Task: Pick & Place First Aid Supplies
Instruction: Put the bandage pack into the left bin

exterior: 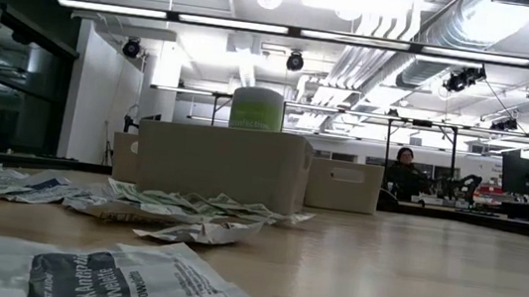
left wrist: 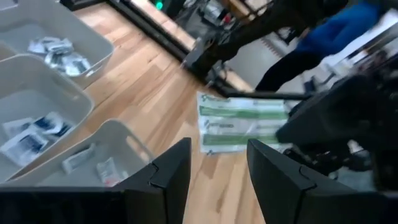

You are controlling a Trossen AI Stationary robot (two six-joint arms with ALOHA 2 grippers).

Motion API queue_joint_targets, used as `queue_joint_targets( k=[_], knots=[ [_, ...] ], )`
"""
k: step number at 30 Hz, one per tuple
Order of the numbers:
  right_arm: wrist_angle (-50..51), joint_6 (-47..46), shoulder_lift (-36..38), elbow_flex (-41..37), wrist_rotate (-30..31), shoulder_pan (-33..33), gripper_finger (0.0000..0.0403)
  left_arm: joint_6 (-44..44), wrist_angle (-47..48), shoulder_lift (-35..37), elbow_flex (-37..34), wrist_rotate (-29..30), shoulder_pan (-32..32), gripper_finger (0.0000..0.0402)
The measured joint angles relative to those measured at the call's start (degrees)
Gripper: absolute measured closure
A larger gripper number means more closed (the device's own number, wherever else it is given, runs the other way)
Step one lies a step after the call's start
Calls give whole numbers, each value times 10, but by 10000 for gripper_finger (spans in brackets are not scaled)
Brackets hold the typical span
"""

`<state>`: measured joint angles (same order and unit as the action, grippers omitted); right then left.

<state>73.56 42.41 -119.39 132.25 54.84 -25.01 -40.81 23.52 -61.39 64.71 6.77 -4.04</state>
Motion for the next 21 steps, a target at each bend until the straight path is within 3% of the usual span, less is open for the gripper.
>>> queue_joint_targets(
  k=[6, 21],
  knots=[
    [-15, 43, 0, 0, 25, 14, 403, -22, -33, 0, 0, -58, 43, 246],
    [-116, 116, 0, 0, 48, 24, 403, -41, -31, -7, 0, -77, 59, 246]
  ],
)
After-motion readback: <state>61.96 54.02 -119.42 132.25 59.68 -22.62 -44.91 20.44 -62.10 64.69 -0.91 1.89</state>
